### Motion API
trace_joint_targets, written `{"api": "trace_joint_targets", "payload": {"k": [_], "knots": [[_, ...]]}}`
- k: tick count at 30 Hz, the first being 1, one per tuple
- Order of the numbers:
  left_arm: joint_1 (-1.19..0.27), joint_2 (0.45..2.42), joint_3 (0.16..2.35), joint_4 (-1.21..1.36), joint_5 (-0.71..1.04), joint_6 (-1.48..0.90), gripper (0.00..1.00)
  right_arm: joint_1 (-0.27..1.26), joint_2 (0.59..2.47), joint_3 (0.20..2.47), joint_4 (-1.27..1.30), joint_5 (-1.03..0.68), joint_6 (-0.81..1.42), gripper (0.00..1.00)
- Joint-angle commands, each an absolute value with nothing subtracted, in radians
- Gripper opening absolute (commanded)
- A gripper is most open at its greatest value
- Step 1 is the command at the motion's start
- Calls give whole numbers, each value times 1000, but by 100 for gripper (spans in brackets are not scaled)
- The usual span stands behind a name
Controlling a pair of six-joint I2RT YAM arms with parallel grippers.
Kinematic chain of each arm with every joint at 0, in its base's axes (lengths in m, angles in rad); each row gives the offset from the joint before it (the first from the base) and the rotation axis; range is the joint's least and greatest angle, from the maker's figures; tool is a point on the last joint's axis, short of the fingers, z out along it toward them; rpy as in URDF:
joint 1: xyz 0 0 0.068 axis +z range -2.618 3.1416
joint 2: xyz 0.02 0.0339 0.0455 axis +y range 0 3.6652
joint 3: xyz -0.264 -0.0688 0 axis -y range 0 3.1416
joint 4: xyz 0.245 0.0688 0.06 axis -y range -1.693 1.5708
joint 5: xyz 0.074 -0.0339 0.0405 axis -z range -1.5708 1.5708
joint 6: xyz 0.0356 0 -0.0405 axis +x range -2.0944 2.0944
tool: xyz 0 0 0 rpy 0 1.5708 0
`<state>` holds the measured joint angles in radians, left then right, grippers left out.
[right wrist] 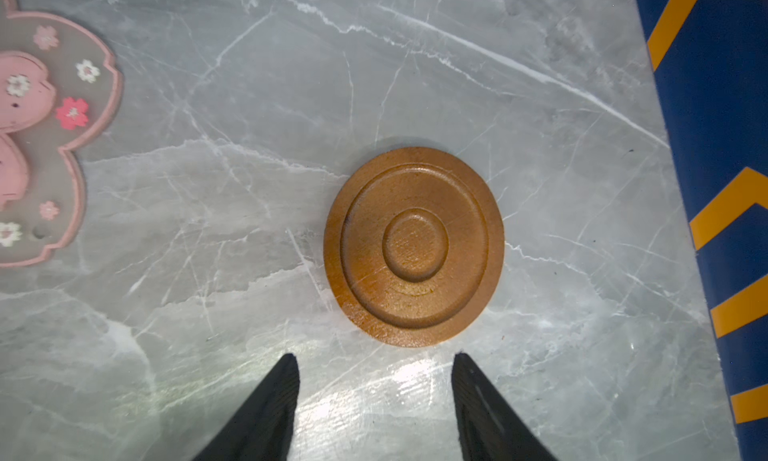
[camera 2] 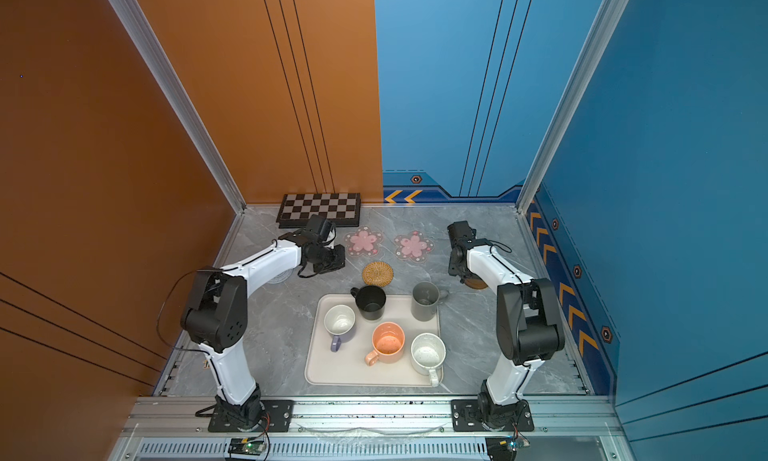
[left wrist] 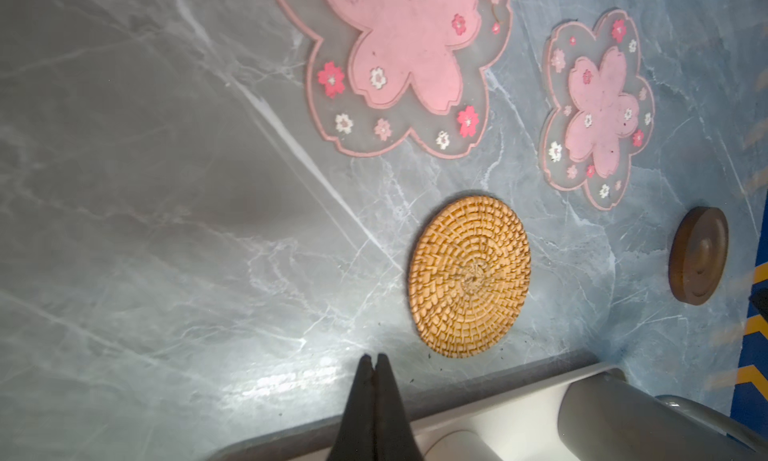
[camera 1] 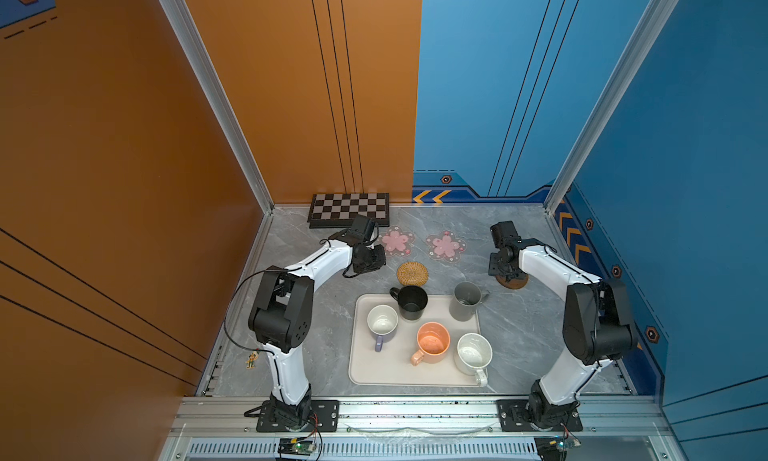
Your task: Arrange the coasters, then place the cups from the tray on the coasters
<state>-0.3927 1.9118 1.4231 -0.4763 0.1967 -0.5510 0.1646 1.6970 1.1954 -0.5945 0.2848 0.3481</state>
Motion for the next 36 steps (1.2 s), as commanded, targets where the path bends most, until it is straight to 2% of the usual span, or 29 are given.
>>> {"api": "trace_joint_targets", "payload": {"k": [1,10,20,36], "knots": [[-426,1958,1490,-490,234,-554,3,166,1655,1168,-629,290,326,62],[-512,2115,1616,-490,342,-518,3,144,1601,1126,-628,296,314,63],[-531,2207,1651,-490,362,-547,3,141,1588,1089,-629,273,333,63],[-440,2122,1476,-517,257,-599,0,150,1609,1095,-614,264,348,63]]}}
